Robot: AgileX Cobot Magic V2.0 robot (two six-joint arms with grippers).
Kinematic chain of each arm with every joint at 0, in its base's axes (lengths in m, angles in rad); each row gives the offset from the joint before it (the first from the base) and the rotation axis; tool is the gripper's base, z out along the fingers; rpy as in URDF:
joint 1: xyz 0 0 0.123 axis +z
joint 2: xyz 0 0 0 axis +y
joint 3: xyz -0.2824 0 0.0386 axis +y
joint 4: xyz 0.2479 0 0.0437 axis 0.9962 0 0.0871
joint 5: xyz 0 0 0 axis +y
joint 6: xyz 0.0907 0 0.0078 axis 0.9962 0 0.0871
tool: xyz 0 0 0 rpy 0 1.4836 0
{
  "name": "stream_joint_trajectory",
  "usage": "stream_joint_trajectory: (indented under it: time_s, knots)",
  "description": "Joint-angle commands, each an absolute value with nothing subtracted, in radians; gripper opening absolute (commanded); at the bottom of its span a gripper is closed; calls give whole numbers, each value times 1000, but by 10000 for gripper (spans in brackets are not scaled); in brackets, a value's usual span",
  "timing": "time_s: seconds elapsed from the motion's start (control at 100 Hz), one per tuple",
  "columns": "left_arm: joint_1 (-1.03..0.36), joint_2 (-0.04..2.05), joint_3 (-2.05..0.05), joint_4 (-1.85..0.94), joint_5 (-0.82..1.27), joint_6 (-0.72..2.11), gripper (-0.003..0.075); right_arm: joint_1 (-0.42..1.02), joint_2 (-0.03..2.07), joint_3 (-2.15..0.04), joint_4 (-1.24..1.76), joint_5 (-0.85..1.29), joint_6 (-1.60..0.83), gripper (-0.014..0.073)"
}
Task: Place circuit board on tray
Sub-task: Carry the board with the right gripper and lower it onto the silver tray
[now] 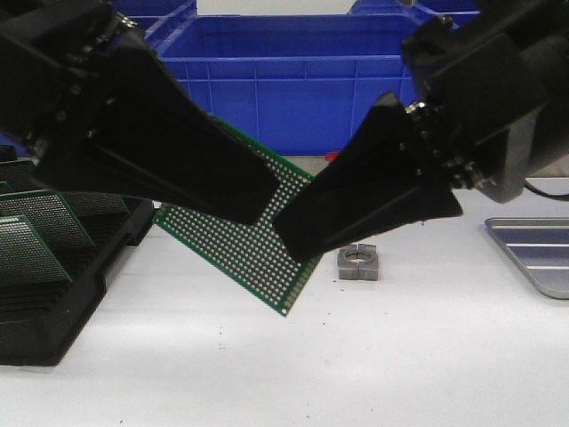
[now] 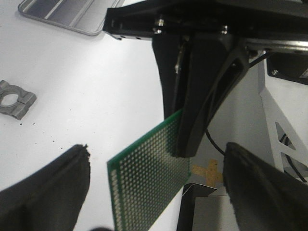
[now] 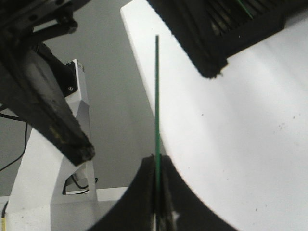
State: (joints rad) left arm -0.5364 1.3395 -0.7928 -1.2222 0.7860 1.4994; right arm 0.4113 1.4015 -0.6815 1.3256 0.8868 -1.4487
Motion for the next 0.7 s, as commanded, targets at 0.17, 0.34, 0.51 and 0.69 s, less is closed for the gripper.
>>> stream_joint_trajectory:
  time_s: [0.17, 0.34, 0.51, 0.69]
  knots:
    - [-522, 1313, -825, -1284, 752, 1504, 556, 337, 1379, -711, 1299, 887, -1238, -67]
    - [-517, 1313, -825, -1284, 752, 1504, 555, 209, 1379, -711, 1299, 831, -1225, -67]
    - [-517, 1313, -825, -1284, 752, 1504, 547, 33, 1379, -711, 1299, 731, -1225, -67]
    - [-517, 1313, -825, -1289, 752, 1504, 547, -118, 1387, -711, 1299, 546, -1225, -67]
